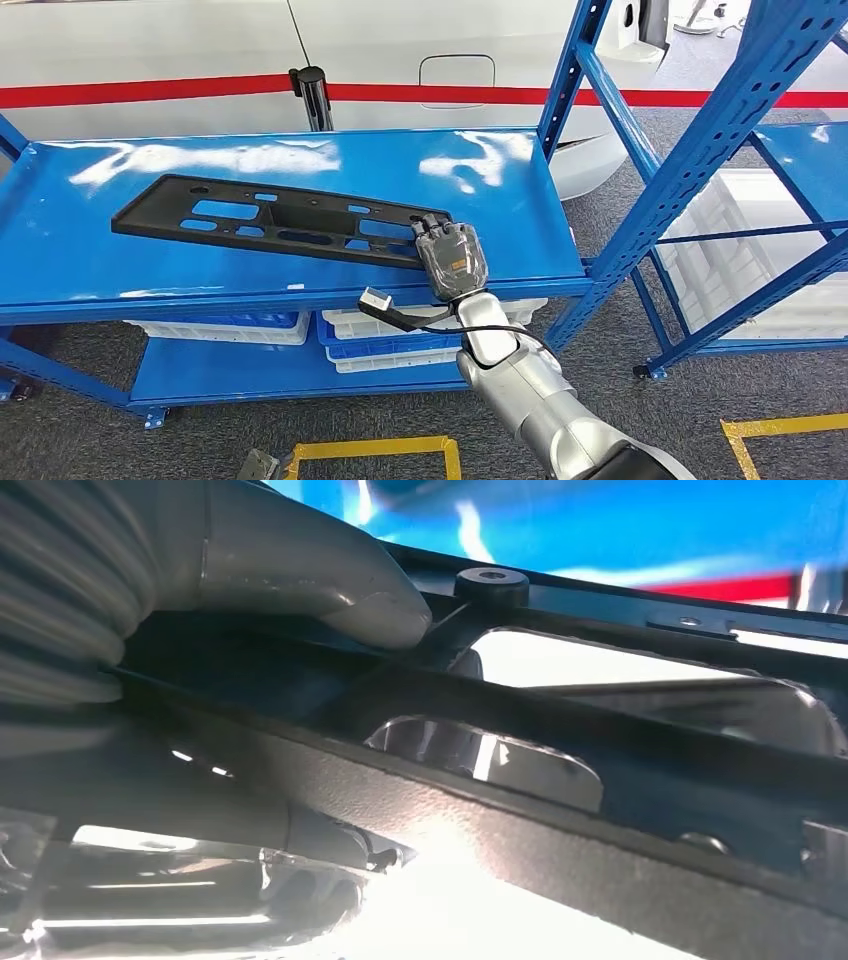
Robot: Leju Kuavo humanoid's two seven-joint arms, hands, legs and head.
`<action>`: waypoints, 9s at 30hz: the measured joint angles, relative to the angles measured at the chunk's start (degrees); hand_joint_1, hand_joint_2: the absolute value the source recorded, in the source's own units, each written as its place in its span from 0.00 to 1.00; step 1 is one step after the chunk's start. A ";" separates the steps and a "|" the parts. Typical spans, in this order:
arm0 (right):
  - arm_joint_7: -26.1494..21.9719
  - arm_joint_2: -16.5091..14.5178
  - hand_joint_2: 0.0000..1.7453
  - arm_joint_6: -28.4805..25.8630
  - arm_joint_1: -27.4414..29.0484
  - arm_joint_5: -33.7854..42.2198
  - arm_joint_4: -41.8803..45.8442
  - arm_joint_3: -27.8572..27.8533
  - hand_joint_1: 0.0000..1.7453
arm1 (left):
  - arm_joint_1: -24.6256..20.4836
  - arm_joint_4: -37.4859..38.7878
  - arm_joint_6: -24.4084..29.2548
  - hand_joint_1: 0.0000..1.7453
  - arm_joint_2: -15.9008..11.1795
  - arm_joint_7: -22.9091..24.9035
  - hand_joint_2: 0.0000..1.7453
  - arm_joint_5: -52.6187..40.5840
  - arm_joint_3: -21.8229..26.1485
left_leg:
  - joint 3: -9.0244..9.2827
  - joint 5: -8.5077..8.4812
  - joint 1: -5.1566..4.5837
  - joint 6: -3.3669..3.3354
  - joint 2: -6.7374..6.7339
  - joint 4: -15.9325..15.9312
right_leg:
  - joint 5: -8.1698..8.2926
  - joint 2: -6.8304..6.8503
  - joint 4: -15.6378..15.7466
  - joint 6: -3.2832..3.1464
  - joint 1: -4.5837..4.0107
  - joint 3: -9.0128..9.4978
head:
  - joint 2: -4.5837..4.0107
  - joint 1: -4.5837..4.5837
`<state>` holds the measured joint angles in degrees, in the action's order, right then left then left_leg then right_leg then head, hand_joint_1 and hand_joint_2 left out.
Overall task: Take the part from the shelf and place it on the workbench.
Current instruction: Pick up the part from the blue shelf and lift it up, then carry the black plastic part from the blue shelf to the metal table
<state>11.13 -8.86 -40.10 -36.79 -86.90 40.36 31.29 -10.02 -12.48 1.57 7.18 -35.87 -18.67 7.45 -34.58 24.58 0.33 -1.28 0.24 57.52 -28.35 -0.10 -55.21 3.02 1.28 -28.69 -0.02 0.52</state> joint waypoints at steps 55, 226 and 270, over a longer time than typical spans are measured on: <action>-40.08 9.11 1.00 23.79 17.37 94.85 47.46 2.28 1.00 | 3.44 -2.87 7.37 0.00 -0.82 -4.24 1.00 5.83 -1.47 | -0.20 0.02 0.06 0.02 0.03 -0.01 | -0.04 0.07 0.01 -0.04 -0.03 -0.19 | 0.00 0.01; -45.20 7.11 1.00 27.66 20.42 89.78 37.96 9.09 1.00 | 5.29 -9.14 7.93 0.00 -3.67 -4.28 1.00 15.11 -11.88 | -8.03 5.40 1.17 2.43 0.33 13.49 | -0.32 0.94 -2.87 -3.44 -0.03 -1.63 | 0.00 0.14; -42.92 6.16 1.00 32.95 23.37 89.54 42.88 8.92 1.00 | 6.36 -11.88 9.98 0.00 -3.62 -4.33 1.00 17.39 -13.13 | -0.52 -0.04 -0.28 -1.49 -0.57 0.23 | -3.96 1.91 -9.75 -2.56 -1.05 -5.49 | 0.00 0.48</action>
<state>-31.79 -2.70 -7.14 -13.42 2.64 83.24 40.21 -3.66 -24.36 11.56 3.56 -40.19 -1.28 -5.67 -35.10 24.55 0.06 -2.76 -0.34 57.75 -32.30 1.81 -64.96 0.46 0.23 -34.18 -0.02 1.00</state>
